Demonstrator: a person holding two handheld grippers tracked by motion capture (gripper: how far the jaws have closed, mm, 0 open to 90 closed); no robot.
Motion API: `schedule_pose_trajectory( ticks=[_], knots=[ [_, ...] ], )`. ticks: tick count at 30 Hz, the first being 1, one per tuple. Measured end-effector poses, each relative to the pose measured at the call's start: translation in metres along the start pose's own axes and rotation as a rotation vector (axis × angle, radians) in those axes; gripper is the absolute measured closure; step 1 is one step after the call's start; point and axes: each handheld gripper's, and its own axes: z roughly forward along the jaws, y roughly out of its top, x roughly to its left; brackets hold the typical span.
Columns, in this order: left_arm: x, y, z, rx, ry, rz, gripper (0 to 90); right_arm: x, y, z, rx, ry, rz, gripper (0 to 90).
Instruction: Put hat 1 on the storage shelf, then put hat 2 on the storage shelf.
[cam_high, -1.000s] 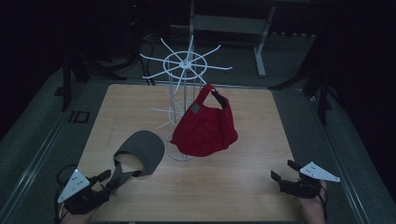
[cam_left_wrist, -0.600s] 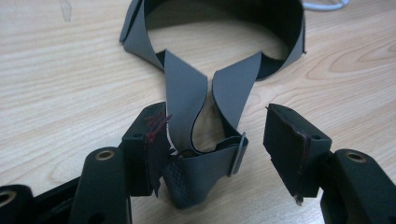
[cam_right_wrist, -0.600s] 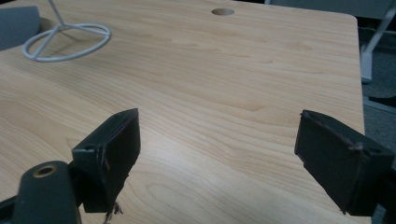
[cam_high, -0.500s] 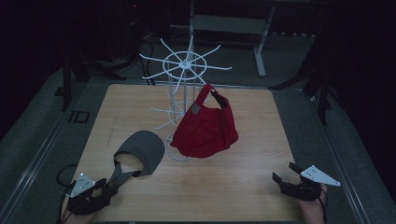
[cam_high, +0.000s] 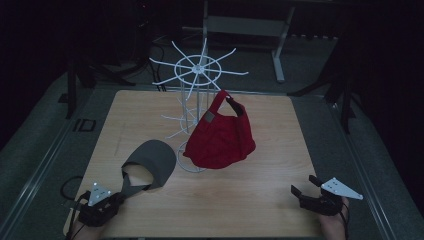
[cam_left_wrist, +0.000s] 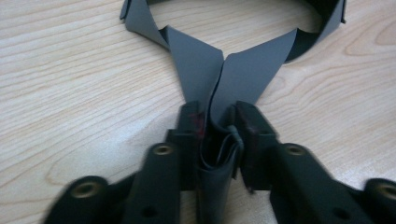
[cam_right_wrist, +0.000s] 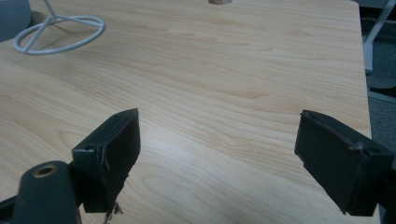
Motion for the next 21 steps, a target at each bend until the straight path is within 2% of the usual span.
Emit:
schedule_pose_trajectory(
  ticks=[1, 4, 5, 8, 10, 15, 17, 19, 20, 21],
  knots=[
    [-0.002, 0.000, 0.000, 0.000, 0.016, 0.024, 81.9, 0.000, 0.000, 0.000, 0.003, -0.002, -0.002, 14.2],
    [-0.002, 0.000, -0.001, -0.011, 0.007, 0.024, 83.7, 0.000, 0.000, 0.000, -0.001, 0.004, 0.003, 14.2],
    [-0.001, 0.002, -0.003, -0.028, 0.016, 0.018, 84.0, -0.001, 0.001, -0.001, -0.003, -0.002, 0.008, 14.3],
    [0.004, 0.012, -0.021, -0.132, 0.007, 0.007, 84.3, -0.002, 0.001, -0.002, -0.013, 0.000, 0.016, 14.4],
    [0.004, 0.014, -0.022, -0.142, 0.004, 0.006, 84.4, -0.003, 0.001, -0.003, -0.011, -0.002, 0.022, 14.4],
    [0.005, 0.034, -0.038, -0.223, 0.002, 0.028, 84.4, -0.003, -0.001, -0.002, -0.014, -0.001, 0.032, 14.5],
    [0.005, 0.044, -0.042, -0.246, -0.001, 0.036, 84.4, -0.003, -0.002, -0.001, -0.014, -0.015, 0.028, 14.5],
    [0.005, 0.060, -0.050, -0.280, 0.001, 0.056, 84.5, -0.003, -0.003, -0.001, -0.016, -0.021, 0.039, 14.5],
    [0.005, 0.065, -0.053, -0.297, 0.005, 0.063, 84.4, -0.004, -0.004, -0.001, -0.018, -0.041, 0.039, 14.5],
    [0.004, 0.073, -0.056, -0.307, -0.007, 0.072, 84.4, -0.005, -0.004, -0.002, -0.024, -0.040, 0.049, 14.5]
  ],
)
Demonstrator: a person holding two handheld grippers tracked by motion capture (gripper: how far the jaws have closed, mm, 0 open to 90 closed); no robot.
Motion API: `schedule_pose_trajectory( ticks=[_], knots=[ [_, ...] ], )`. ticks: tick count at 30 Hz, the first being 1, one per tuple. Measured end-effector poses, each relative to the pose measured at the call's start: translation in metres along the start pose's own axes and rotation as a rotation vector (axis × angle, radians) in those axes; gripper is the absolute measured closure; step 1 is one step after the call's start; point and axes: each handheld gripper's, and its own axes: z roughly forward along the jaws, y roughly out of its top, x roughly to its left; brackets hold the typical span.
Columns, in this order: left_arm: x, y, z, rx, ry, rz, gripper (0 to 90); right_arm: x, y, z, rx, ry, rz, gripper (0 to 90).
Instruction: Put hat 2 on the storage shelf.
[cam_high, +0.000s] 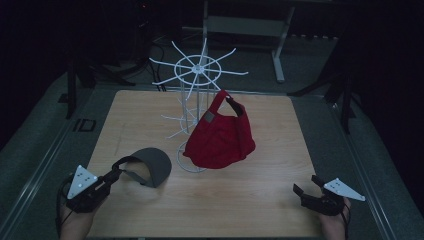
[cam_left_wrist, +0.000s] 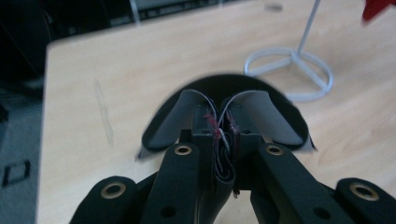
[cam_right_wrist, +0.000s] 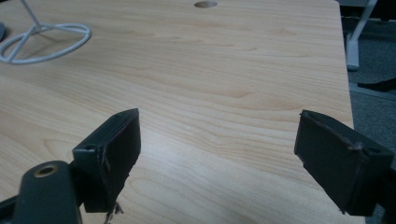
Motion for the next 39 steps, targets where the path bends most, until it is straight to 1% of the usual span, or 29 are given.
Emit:
schedule_pose_trajectory(
  ticks=[1, 3, 4, 5, 6, 8, 9, 11, 12, 13, 15, 16, 18, 19, 20, 22, 23, 25, 26, 27, 29, 30, 32, 33, 35, 36, 37, 38, 39],
  knots=[
    [0.000, 0.006, -0.001, -0.013, 0.005, 0.011, 84.4, -0.001, -0.001, 0.000, -0.004, -0.018, 0.012, 14.5],
    [-0.001, 0.019, -0.002, -0.030, -0.007, 0.025, 84.5, -0.003, -0.004, 0.001, 0.000, -0.017, 0.036, 14.5],
    [-0.001, 0.025, -0.003, -0.042, 0.000, 0.034, 84.4, -0.004, -0.005, 0.001, 0.005, -0.023, 0.037, 14.5],
    [-0.001, 0.031, -0.004, -0.046, -0.008, 0.044, 84.5, -0.004, -0.007, 0.002, 0.011, -0.026, 0.037, 14.5],
    [-0.002, 0.036, -0.005, -0.055, -0.003, 0.053, 84.4, -0.005, -0.008, 0.003, 0.017, -0.028, 0.040, 14.5],
    [-0.001, 0.046, -0.006, -0.072, -0.011, 0.057, 84.5, -0.005, -0.011, 0.004, 0.026, -0.032, 0.042, 14.5],
    [-0.001, 0.050, -0.006, -0.084, 0.001, 0.065, 84.5, -0.005, -0.012, 0.005, 0.028, -0.033, 0.044, 14.5],
    [-0.001, 0.057, -0.006, -0.106, -0.003, 0.067, 84.4, -0.005, -0.012, 0.005, 0.029, -0.037, 0.044, 14.5],
    [0.000, 0.059, -0.005, -0.116, 0.002, 0.068, 84.4, -0.005, -0.012, 0.004, 0.025, -0.044, 0.038, 14.5],
    [0.000, 0.059, -0.005, -0.116, 0.002, 0.068, 84.4, -0.005, -0.012, 0.004, 0.025, -0.044, 0.038, 14.5],
    [0.002, 0.066, -0.005, -0.129, -0.001, 0.066, 84.4, -0.005, -0.012, 0.004, 0.026, -0.057, 0.034, 14.5],
    [0.002, 0.069, -0.005, -0.132, -0.009, 0.068, 84.4, -0.004, -0.012, 0.004, 0.026, -0.064, 0.031, 14.5],
    [0.002, 0.073, -0.007, -0.141, -0.007, 0.077, 84.4, -0.004, -0.012, 0.004, 0.032, -0.068, 0.028, 14.5],
    [0.002, 0.075, -0.009, -0.142, -0.017, 0.084, 84.4, -0.004, -0.012, 0.005, 0.033, -0.069, 0.025, 14.5],
    [0.001, 0.077, -0.011, -0.154, -0.008, 0.094, 84.4, -0.004, -0.012, 0.005, 0.036, -0.070, 0.024, 14.5],
    [0.001, 0.082, -0.017, -0.187, -0.027, 0.104, 84.4, -0.004, -0.012, 0.004, 0.032, -0.070, 0.032, 14.5],
    [0.001, 0.084, -0.020, -0.202, -0.023, 0.108, 84.3, -0.004, -0.012, 0.004, 0.026, -0.073, 0.036, 14.5],
    [0.003, 0.089, -0.025, -0.221, -0.034, 0.105, 84.3, -0.004, -0.013, 0.003, 0.014, -0.077, 0.036, 14.5],
    [0.005, 0.093, -0.028, -0.236, -0.030, 0.100, 84.3, -0.004, -0.013, 0.003, 0.013, -0.081, 0.040, 14.5],
    [0.006, 0.095, -0.030, -0.242, -0.039, 0.100, 84.4, -0.003, -0.013, 0.002, 0.013, -0.094, 0.040, 14.5],
    [0.008, 0.103, -0.034, -0.264, -0.037, 0.104, 84.3, -0.003, -0.013, 0.002, 0.014, -0.098, 0.042, 14.5],
    [0.008, 0.107, -0.035, -0.271, -0.049, 0.110, 84.4, -0.003, -0.013, 0.002, 0.016, -0.099, 0.041, 14.5],
    [0.008, 0.117, -0.037, -0.287, -0.058, 0.118, 84.3, -0.003, -0.013, 0.002, 0.015, -0.098, 0.036, 14.5],
    [0.009, 0.124, -0.038, -0.297, -0.071, 0.115, 84.3, -0.003, -0.013, 0.002, 0.014, -0.099, 0.035, 14.5],
    [0.010, 0.135, -0.038, -0.312, -0.077, 0.110, 84.3, -0.003, -0.013, 0.002, 0.013, -0.098, 0.034, 14.5],
    [0.010, 0.135, -0.038, -0.312, -0.077, 0.110, 84.3, -0.003, -0.013, 0.002, 0.011, -0.098, 0.035, 14.5],
    [0.008, 0.147, -0.038, -0.331, -0.068, 0.128, 84.3, -0.003, -0.013, 0.002, 0.014, -0.097, 0.036, 14.5],
    [0.009, 0.153, -0.039, -0.339, -0.080, 0.131, 84.3, -0.003, -0.013, 0.002, 0.021, -0.096, 0.040, 14.6],
    [0.008, 0.161, -0.038, -0.351, -0.075, 0.133, 84.3, -0.003, -0.013, 0.002, 0.028, -0.096, 0.042, 14.9]
  ],
)
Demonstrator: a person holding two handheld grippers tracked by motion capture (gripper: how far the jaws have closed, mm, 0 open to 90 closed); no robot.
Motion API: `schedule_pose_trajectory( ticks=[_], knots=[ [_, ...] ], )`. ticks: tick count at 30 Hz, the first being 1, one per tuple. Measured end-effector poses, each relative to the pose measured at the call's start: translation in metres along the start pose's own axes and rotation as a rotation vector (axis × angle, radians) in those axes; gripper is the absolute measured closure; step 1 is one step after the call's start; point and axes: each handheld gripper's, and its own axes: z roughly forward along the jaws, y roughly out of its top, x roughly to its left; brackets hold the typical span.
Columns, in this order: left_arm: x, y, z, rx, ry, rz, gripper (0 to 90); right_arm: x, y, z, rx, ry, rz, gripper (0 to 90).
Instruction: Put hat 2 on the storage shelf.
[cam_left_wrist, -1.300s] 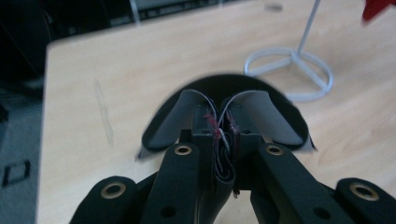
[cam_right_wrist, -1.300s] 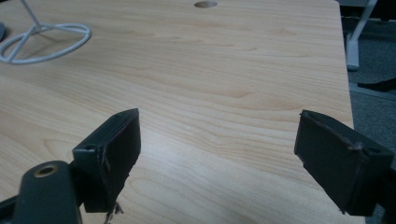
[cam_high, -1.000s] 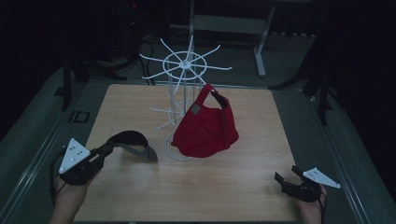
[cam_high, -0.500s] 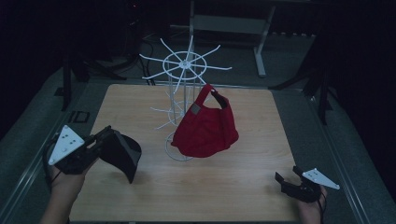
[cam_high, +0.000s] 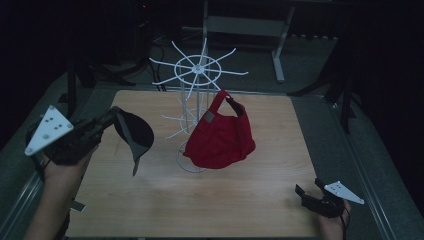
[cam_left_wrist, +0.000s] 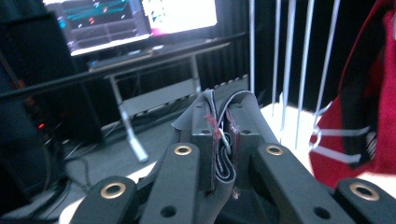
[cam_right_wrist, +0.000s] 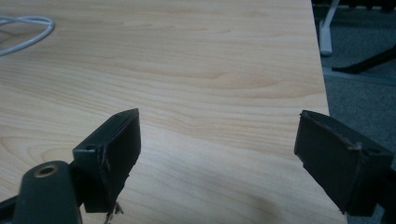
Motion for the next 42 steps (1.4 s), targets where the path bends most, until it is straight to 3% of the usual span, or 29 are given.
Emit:
schedule_pose_trajectory(
  ticks=[5, 8, 13, 16, 20, 26, 30, 33, 42],
  knots=[
    [0.000, 0.023, 0.009, -0.019, -0.015, 0.020, 84.3, 0.001, 0.000, 0.000, 0.003, -0.009, -0.002, 14.9],
    [0.001, 0.039, 0.017, -0.035, -0.037, 0.015, 84.3, 0.001, 0.000, 0.001, 0.006, -0.005, -0.009, 14.9],
    [0.004, 0.052, 0.021, -0.063, -0.085, -0.017, 84.3, 0.001, 0.000, 0.000, 0.004, -0.006, -0.006, 14.9],
    [0.002, 0.061, 0.023, -0.084, -0.106, -0.015, 84.3, 0.001, 0.000, 0.000, 0.006, -0.005, -0.009, 14.9],
    [-0.011, 0.077, 0.028, -0.077, -0.111, 0.050, 84.3, 0.001, 0.000, 0.001, 0.009, -0.005, -0.011, 14.9],
    [-0.024, 0.093, 0.038, -0.086, -0.140, 0.084, 84.2, 0.002, 0.000, 0.001, 0.016, -0.008, -0.021, 14.9],
    [-0.030, 0.097, 0.042, -0.092, -0.170, 0.080, 84.2, 0.002, 0.000, 0.001, 0.018, -0.008, -0.019, 14.9],
    [-0.039, 0.096, 0.048, -0.074, -0.217, 0.090, 84.1, 0.002, 0.000, 0.001, 0.018, -0.010, -0.018, 14.9],
    [-0.048, 0.079, 0.055, -0.041, -0.253, 0.102, 84.0, 0.002, 0.001, 0.002, 0.021, -0.009, -0.016, 14.9]
  ],
)
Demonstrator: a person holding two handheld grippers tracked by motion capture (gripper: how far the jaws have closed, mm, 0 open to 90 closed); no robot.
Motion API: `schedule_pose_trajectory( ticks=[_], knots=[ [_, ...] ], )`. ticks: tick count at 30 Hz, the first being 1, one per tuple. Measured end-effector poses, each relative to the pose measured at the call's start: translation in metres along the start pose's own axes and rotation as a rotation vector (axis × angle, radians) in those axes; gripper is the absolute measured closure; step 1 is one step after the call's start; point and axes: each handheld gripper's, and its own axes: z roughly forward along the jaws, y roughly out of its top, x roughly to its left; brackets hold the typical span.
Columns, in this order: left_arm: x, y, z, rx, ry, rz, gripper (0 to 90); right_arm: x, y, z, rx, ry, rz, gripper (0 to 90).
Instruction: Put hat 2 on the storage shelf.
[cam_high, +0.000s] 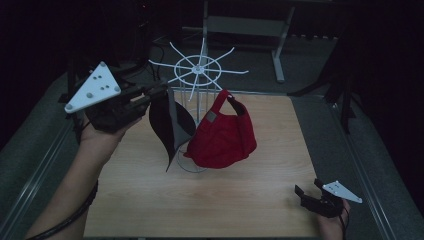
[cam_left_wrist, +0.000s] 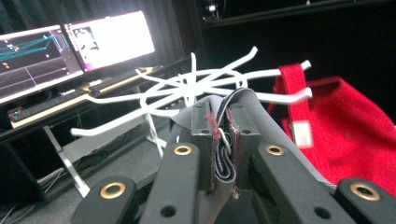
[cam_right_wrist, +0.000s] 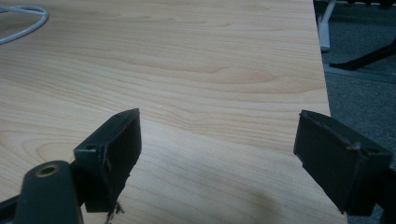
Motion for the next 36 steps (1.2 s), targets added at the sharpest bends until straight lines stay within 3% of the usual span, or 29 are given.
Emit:
schedule_pose_trajectory(
  ticks=[7, 14, 19, 36],
  knots=[
    [-0.007, -0.014, 0.004, 0.026, 0.006, 0.020, 83.6, 0.000, 0.000, 0.000, 0.007, 0.000, 0.004, 14.9],
    [-0.007, -0.027, 0.003, 0.006, -0.004, -0.010, 77.3, -0.001, 0.000, 0.000, 0.000, 0.003, 0.009, 14.9],
    [-0.009, -0.036, 0.006, 0.028, -0.011, -0.014, 69.8, -0.002, 0.000, -0.001, -0.004, 0.007, 0.013, 14.9],
    [-0.015, -0.063, 0.002, 0.035, -0.019, -0.077, 67.6, -0.001, 0.000, -0.001, -0.004, 0.006, 0.010, 14.9]
  ],
)
